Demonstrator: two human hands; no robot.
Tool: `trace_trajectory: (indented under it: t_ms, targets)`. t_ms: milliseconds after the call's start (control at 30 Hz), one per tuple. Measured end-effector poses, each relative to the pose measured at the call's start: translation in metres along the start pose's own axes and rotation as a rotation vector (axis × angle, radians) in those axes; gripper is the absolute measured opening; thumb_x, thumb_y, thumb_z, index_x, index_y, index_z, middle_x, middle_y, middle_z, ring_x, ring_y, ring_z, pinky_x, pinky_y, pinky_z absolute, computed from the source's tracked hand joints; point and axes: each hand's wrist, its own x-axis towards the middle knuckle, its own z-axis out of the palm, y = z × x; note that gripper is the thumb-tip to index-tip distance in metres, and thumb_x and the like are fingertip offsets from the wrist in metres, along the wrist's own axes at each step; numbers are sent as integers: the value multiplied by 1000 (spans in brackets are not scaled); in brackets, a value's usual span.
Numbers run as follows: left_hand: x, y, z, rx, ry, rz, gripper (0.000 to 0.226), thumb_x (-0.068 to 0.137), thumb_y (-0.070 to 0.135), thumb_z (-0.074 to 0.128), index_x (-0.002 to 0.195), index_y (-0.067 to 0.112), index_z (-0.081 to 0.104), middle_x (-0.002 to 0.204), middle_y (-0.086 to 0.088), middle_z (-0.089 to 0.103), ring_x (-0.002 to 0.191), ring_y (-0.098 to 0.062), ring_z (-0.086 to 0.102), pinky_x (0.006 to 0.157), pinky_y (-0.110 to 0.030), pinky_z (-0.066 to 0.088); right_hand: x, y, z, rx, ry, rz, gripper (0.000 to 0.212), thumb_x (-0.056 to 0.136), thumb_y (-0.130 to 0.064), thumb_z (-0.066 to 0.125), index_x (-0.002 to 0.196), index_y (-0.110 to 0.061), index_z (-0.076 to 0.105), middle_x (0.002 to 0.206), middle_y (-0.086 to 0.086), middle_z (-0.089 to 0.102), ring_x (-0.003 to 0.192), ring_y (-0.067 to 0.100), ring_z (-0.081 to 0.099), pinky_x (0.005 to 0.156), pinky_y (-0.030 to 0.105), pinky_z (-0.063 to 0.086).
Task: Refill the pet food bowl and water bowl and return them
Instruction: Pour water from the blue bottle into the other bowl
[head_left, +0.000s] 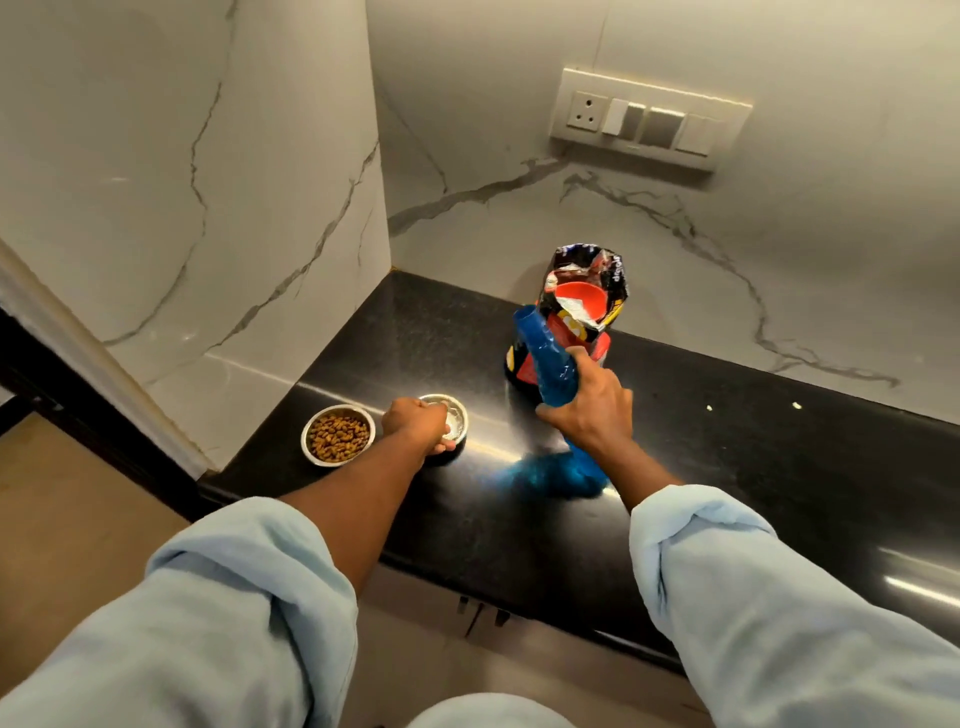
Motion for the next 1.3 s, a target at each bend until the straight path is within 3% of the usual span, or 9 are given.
trace_trajectory:
  t_ms: [100,233,367,467,700,1100,1300]
  targets:
    - [-3,7,18,34,-48,73,16,97,19,67,86,8,66,77,-11,77,47,-22,72,41,-24,54,-3,19,-16,169,84,88,81,60,-55,88,128,-39,47,108,-5,71,99,23,68,82,44,60]
    - [-9,16,44,67,-160,137,21,102,22,66,87,10,57,77,-13,74,45,-21,71,39,-23,48,-4,47,-33,330,153,161,75,64,-50,97,120,-32,51,112,-15,65,102,9,64,90,37,60]
    - [-15,37,68,151,-209,210,22,102,20,66,84,8,60,70,-10,73,43,-20,71,37,-22,50,4,69,-44,324,190,186,82,58,-55,97,124,-29,56,118,-4,65,110,16,65,95,42,60]
    - [-20,51,84,180,-239,252,21,100,21,68,87,5,65,78,-16,77,46,-22,72,40,-23,54,13,81,-50,320,220,199,84,56,-54,98,125,-29,56,120,0,67,112,20,66,96,45,61]
    - [-17,69,106,239,-270,292,24,99,20,70,98,-4,66,80,-17,77,52,-26,75,43,-26,56,44,106,-61,322,222,233,84,64,-41,99,132,-19,54,132,5,68,122,24,65,92,28,50]
    - [-7,77,123,292,-289,294,21,101,20,69,103,-1,68,85,-18,78,58,-27,76,50,-28,62,75,125,-58,357,234,265,85,65,-45,98,132,-23,49,134,3,64,127,25,62,103,44,57]
    - [-9,74,126,296,-293,300,21,100,19,71,100,-2,67,83,-18,77,54,-24,74,44,-24,57,60,133,-51,455,192,364,93,66,-49,97,139,-19,48,141,5,61,132,23,57,101,31,47]
